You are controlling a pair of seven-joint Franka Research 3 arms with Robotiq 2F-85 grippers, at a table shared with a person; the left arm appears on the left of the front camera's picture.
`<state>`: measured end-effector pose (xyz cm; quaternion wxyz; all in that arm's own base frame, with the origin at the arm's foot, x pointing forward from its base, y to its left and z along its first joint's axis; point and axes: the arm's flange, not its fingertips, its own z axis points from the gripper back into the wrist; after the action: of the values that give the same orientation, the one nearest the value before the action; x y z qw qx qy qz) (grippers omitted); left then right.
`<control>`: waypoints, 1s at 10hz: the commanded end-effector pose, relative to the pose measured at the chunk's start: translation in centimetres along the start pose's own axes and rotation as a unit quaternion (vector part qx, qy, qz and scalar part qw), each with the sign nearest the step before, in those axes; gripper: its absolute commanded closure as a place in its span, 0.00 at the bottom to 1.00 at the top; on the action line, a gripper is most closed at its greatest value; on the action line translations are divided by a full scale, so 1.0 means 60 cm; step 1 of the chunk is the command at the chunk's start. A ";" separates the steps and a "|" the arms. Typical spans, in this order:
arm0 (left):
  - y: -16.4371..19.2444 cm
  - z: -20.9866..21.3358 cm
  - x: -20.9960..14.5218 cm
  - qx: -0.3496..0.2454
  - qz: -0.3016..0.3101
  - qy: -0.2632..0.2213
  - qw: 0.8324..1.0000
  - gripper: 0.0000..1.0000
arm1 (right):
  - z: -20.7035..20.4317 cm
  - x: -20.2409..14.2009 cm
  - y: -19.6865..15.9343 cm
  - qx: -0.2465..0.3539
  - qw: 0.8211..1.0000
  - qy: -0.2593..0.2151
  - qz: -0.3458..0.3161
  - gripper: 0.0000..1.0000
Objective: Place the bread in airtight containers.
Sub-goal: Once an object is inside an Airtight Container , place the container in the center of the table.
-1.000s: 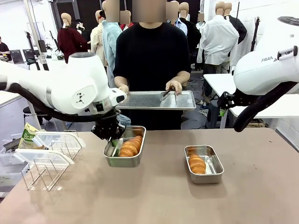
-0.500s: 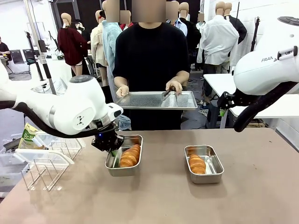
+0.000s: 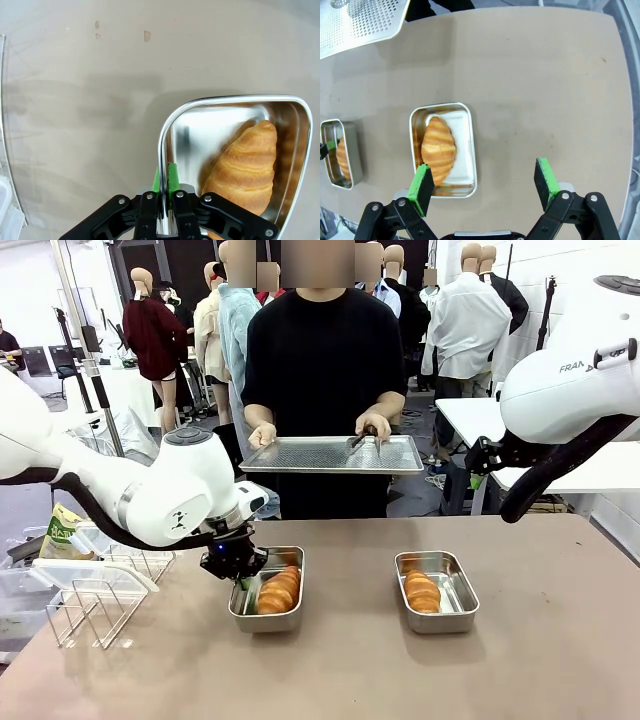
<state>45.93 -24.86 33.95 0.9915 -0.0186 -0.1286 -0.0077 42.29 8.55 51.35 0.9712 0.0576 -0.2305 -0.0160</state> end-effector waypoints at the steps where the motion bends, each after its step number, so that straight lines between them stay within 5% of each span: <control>1: -0.024 -0.002 0.021 0.021 0.009 -0.015 1.000 1.00 | -0.001 -0.001 0.000 -0.001 1.000 0.001 0.000 0.00; 7: -0.024 -0.035 0.019 0.020 0.022 0.007 1.000 1.00 | -0.001 -0.001 0.000 -0.001 1.000 0.001 0.000 0.00; 8: -0.023 -0.035 0.019 0.026 0.023 0.011 0.999 0.90 | -0.001 -0.001 0.000 -0.001 1.000 0.001 0.000 0.00; 10: -0.021 -0.038 0.019 0.022 0.023 0.017 0.999 0.53 | -0.001 -0.001 0.000 -0.001 1.000 0.001 0.000 0.00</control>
<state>47.28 -25.59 32.04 0.9935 -0.0047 -0.1134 0.0000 42.29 8.55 51.35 0.9712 0.0576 -0.2305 -0.0160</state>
